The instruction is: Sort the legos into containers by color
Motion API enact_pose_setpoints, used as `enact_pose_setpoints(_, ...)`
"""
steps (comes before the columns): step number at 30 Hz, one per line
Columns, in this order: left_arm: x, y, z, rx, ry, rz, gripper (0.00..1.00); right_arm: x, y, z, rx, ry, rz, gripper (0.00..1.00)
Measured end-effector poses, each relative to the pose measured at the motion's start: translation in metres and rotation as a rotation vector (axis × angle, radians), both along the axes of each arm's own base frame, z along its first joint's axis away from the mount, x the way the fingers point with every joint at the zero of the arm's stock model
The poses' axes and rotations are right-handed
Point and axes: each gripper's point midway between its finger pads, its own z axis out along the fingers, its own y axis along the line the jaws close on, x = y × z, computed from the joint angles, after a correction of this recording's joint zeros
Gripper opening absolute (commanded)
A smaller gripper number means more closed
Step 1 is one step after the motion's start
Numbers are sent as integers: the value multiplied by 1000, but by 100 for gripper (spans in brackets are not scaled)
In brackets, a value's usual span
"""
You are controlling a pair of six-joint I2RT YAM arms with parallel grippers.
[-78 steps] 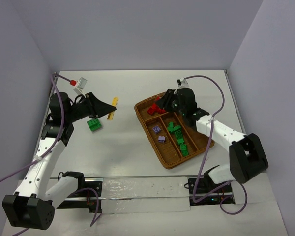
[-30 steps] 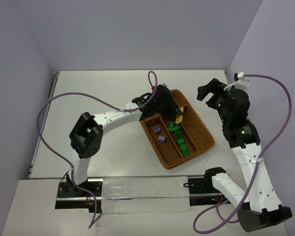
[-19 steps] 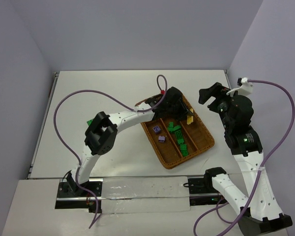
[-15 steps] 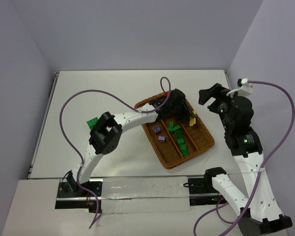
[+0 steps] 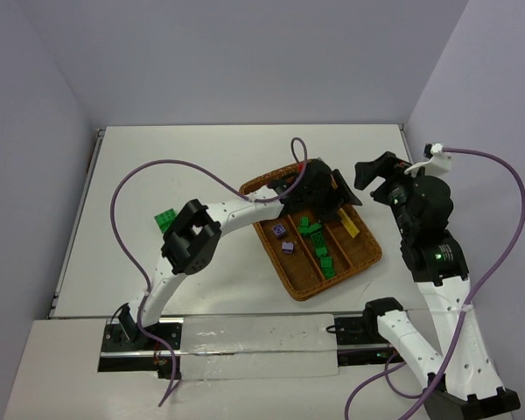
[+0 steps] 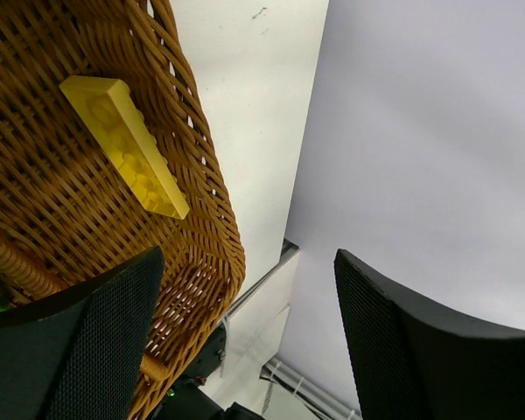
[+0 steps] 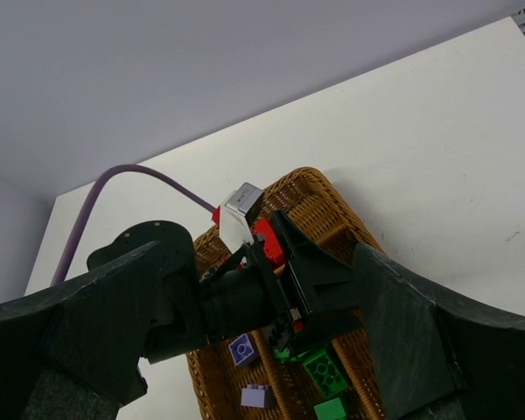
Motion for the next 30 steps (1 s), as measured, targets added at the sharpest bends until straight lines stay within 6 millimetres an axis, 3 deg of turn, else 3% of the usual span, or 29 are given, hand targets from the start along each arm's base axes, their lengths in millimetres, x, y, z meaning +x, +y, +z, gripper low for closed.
enact_pose_setpoints(7, 0, 7, 8, 26, -75, -19, 81, -2, 0, -6, -2, 12, 0, 95)
enact_pose_setpoints(9, -1, 22, 14, 65, -117, -10, 80, -3, -1, -4, -1, 6, -1, 95)
enact_pose_setpoints(12, -2, 63, 39, 128, -203, 40, 79, -5, -1, -2, 0, -3, -1, 95)
enact_pose_setpoints(16, 3, 141, 90, 151, -298, 137, 83, -5, -1, -3, 0, -1, 0, 95)
enact_pose_setpoints(19, 31, 230, 108, 210, -339, 302, 84, -4, 0, -5, -1, 4, 3, 95)
enact_pose_setpoints(21, 47, 298, 100, 323, -350, 445, 89, -3, 1, -7, -1, 10, 9, 95)
enact_pose_setpoints(24, 44, 389, 74, 579, -339, 605, 90, -1, 5, -11, 6, 16, 28, 94)
enact_pose_setpoints(30, 19, 495, 24, 939, -206, 690, 89, 5, 19, -18, 47, 21, 90, 93)
